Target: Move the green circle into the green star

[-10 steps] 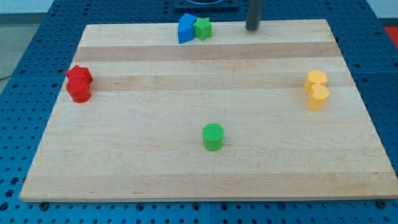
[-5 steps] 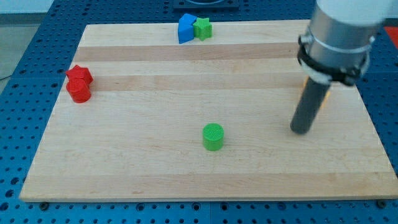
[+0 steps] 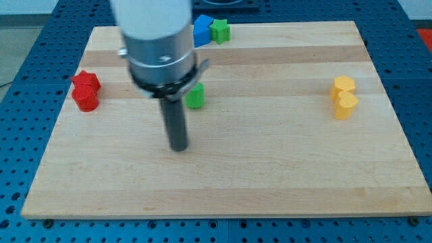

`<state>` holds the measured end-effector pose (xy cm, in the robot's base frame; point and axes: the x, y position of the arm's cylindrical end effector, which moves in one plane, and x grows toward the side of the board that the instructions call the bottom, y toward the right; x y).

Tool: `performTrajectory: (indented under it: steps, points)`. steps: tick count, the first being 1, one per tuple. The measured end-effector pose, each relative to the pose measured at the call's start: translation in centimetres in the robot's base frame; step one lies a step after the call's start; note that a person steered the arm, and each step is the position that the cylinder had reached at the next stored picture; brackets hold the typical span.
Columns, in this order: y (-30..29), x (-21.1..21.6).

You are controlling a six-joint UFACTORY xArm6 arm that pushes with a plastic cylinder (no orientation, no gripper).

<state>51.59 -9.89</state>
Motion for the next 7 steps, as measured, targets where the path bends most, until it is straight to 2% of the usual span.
performTrajectory:
  steps: [1, 2, 3, 6, 7]
  points:
    - [-2.3, -4.1]
    - [-1.2, -9.0]
    - [0.2, -10.6]
    - [1.6, -3.2]
    - [2.4, -6.7]
